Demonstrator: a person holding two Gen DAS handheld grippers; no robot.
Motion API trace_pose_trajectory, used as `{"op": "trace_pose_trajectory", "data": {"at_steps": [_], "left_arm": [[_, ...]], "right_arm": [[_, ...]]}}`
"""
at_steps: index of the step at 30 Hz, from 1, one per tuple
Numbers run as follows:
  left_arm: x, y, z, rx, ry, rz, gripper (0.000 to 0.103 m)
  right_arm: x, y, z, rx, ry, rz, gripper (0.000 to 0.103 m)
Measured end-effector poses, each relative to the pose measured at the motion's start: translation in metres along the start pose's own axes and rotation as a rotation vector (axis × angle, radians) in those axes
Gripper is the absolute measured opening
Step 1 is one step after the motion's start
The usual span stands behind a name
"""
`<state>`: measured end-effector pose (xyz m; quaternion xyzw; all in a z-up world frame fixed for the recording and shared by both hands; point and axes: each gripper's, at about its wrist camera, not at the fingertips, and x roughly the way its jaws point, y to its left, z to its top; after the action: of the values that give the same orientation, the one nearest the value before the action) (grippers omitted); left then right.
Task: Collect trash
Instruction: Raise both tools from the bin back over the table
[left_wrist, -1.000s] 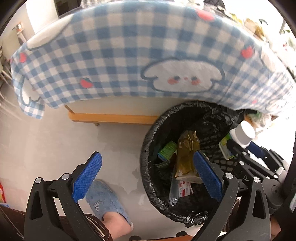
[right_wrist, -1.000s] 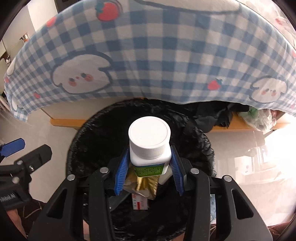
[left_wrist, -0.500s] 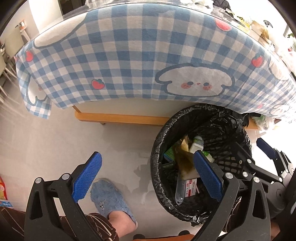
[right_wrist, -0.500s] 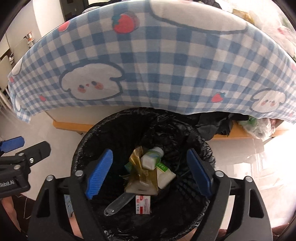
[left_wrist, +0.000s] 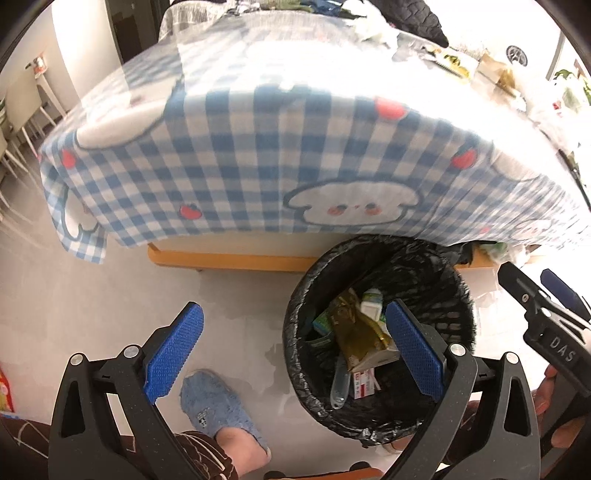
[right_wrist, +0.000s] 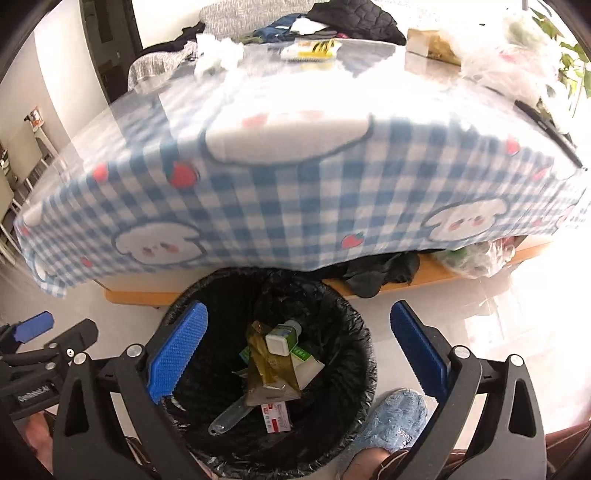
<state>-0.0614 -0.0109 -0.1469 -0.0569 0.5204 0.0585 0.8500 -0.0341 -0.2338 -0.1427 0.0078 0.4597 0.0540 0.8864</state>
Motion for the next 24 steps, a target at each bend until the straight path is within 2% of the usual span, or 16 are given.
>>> {"op": "trace_pose_trajectory", "data": {"at_steps": [4,11,24], "left_arm": [[-0.017,-0.006,0.008,0.016,-0.022,-0.008,0.097],[-0.028,-0.013,0.027,0.025,-0.030,-0.005,0.097],[-0.027,-0.044,0.112,0.051,-0.068,-0.006,0.097]], "right_arm": [[-0.024,-0.001,0.015,-0.023,-0.045,-0.026,0.095],[-0.046,-0.006,0.049,-0.002,-0.061,-0.019,0.095],[-0.037,-0.010,0.132,-0.020,-0.108,-0.036,0.095]]}}
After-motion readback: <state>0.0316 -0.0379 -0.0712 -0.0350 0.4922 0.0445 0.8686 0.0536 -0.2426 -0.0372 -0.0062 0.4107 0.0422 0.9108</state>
